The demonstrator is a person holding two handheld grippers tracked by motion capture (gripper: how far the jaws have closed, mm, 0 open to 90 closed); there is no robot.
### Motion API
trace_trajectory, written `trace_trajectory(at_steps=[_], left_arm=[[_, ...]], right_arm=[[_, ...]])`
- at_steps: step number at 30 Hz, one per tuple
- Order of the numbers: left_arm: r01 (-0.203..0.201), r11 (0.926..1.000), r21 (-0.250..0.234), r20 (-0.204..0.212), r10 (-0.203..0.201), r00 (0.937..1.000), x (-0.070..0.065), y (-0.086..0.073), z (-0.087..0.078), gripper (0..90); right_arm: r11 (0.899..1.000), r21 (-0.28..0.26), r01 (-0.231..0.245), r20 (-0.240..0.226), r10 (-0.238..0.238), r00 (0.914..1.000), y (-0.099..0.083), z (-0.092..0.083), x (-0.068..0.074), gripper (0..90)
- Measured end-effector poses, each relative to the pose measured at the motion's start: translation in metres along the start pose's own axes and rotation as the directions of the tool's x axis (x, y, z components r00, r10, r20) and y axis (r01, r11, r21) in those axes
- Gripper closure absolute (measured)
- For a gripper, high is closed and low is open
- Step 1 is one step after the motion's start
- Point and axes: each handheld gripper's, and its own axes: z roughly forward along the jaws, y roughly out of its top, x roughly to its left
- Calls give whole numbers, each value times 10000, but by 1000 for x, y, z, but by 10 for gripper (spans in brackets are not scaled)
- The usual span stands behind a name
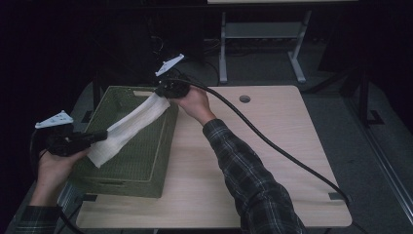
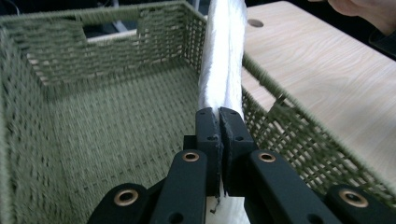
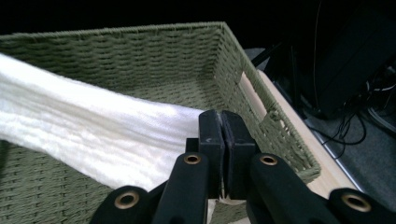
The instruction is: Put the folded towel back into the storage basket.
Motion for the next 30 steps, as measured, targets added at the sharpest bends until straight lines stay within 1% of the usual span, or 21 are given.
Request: trace_trajectory(at_steps=[3, 8, 10, 11, 12, 14, 16, 17, 18, 19, 21, 27, 30], left_arm=[[126, 9999, 81, -28, -125, 9999, 5, -5, 6, 870], [293, 9990, 323, -128, -289, 9995, 13, -13, 16, 870], [283, 9986, 437, -111, -278, 9996, 14, -15, 20, 870], [265, 9986, 466, -150, -258, 9996, 15, -16, 22, 869], [276, 9985, 483, -156, -269, 9995, 15, -16, 23, 870], [274, 9981, 558, -234, -262, 9994, 17, -18, 25, 869], [398, 9975, 585, -259, -383, 9989, 18, -19, 25, 869], [387, 9976, 575, -296, -371, 9989, 19, -19, 25, 869], [428, 9971, 632, -340, -407, 9986, 19, -19, 26, 869], [555, 9958, 735, -381, -528, 9979, 19, -18, 27, 869], [461, 9956, 813, -402, -429, 9983, 20, -18, 28, 869], [600, 9940, 920, -409, -564, 9976, 21, -17, 31, 868], [583, 9936, 964, -425, -545, 9976, 22, -17, 32, 868]], right_arm=[[9998, 91, -187, -53, 188, 9998, -4, 10, -2, 878], [9990, 324, -322, -127, 326, 9994, -12, 28, -6, 878], [9985, 424, -352, -109, 357, 9993, -16, 34, -7, 877], [9978, 480, -467, -129, 474, 9988, -17, 36, -7, 877], [9979, 511, -394, -134, 401, 9991, -19, 38, -8, 878], [9977, 490, -472, -132, 479, 9988, -21, 41, -8, 877], [9974, 484, -526, -200, 536, 9984, -22, 45, -7, 877], [9977, 506, -452, -186, 462, 9988, -22, 47, -8, 877], [9971, 529, -542, -214, 554, 9982, -23, 49, -8, 877], [9971, 581, -501, -190, 513, 9985, -24, 51, -8, 877], [9965, 661, -513, -196, 527, 9984, -26, 54, -8, 877], [9959, 712, -552, -199, 567, 9982, -28, 57, -9, 877], [9957, 714, -593, -212, 609, 9979, -28, 57, -9, 878]])
